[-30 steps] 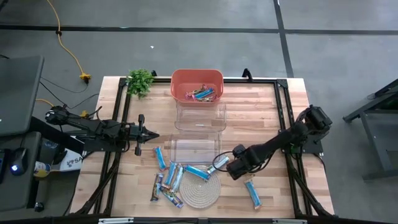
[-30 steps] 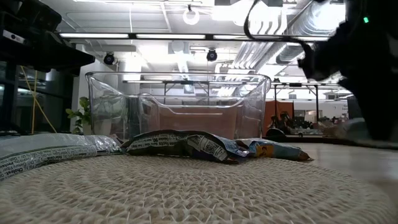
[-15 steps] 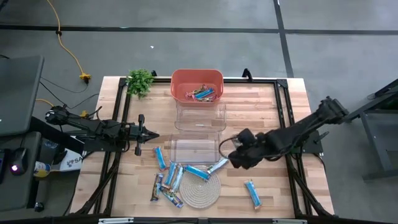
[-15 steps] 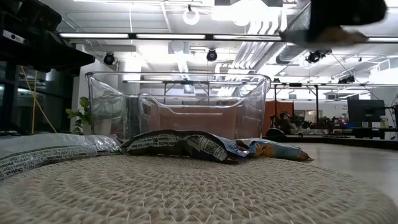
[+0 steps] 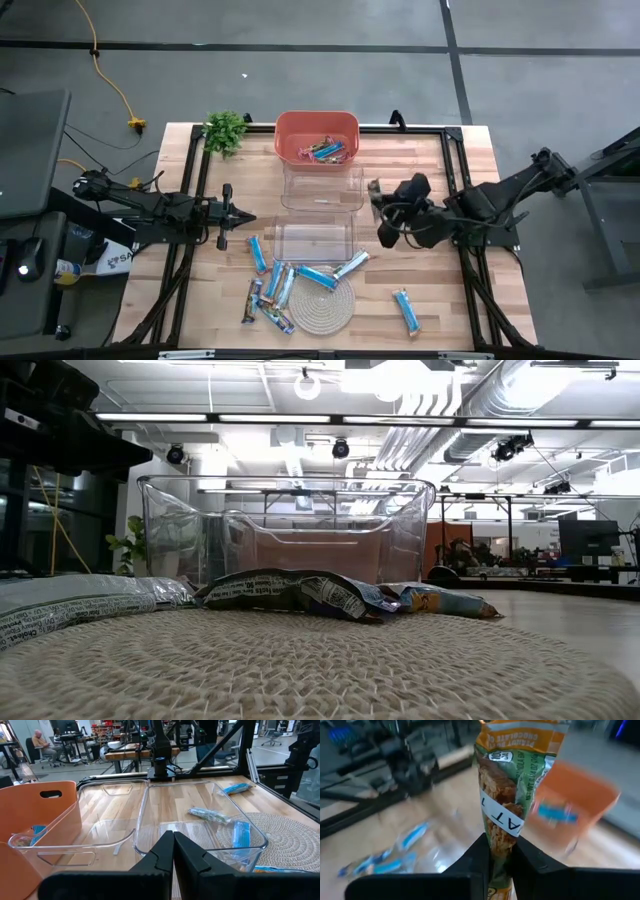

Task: Pick and place Granola Bars by type
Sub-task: Put the yellow granola bar into the top transparent bin

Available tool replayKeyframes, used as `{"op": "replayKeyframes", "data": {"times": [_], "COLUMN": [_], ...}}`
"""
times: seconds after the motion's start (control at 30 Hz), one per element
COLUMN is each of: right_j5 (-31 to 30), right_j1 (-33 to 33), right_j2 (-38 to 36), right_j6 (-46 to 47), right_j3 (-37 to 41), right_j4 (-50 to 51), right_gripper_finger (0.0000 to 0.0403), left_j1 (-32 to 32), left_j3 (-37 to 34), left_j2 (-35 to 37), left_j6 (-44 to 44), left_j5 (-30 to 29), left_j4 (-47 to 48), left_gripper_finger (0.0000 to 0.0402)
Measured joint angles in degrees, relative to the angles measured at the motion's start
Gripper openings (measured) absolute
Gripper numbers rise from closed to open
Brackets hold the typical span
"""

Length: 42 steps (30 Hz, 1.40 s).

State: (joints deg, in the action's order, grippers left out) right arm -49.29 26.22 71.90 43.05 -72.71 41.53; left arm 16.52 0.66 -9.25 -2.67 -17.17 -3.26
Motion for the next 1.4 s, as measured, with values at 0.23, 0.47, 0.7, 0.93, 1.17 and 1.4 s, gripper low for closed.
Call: {"op": "replayKeyframes", "data": {"times": [0.23, 0.47, 0.7, 0.93, 1.17, 1.4], "right_j5": [-9.01, -5.37, 13.24, 32.21, 52.09, 59.89], "right_j1": [-0.93, -7.98, -20.66, -32.34, -41.16, -44.33], "right_j2": [0.02, 0.00, 0.43, 2.47, 8.48, 17.53], "right_j6": [-22.14, -37.29, -42.54, -42.78, -35.53, -32.52], "right_j3": [0.02, 0.02, 0.02, 0.02, 0.02, 0.02], "right_j4": [-13.09, -24.63, -34.08, -41.46, -47.81, -47.70], "right_gripper_finger": [0.0044, 0.0038, 0.0046, 0.0037, 0.0044, 0.0040], "left_j1": [0.02, 0.02, 0.01, 0.00, 0.02, 0.01], "left_j3": [0.01, 0.01, 0.01, 0.00, 0.01, 0.01], "left_j2": [0.01, 0.01, 0.01, -0.01, 0.00, 0.01], "left_j6": [-0.01, 0.00, 0.01, 0.02, 0.01, 0.01], "left_j5": [0.00, 0.01, 0.00, 0.01, 0.01, 0.01], "left_j4": [-0.01, -0.01, 0.01, 0.02, 0.02, 0.01], "left_gripper_finger": [0.0007, 0.0007, 0.0007, 0.0007, 0.0007, 0.0007]}}
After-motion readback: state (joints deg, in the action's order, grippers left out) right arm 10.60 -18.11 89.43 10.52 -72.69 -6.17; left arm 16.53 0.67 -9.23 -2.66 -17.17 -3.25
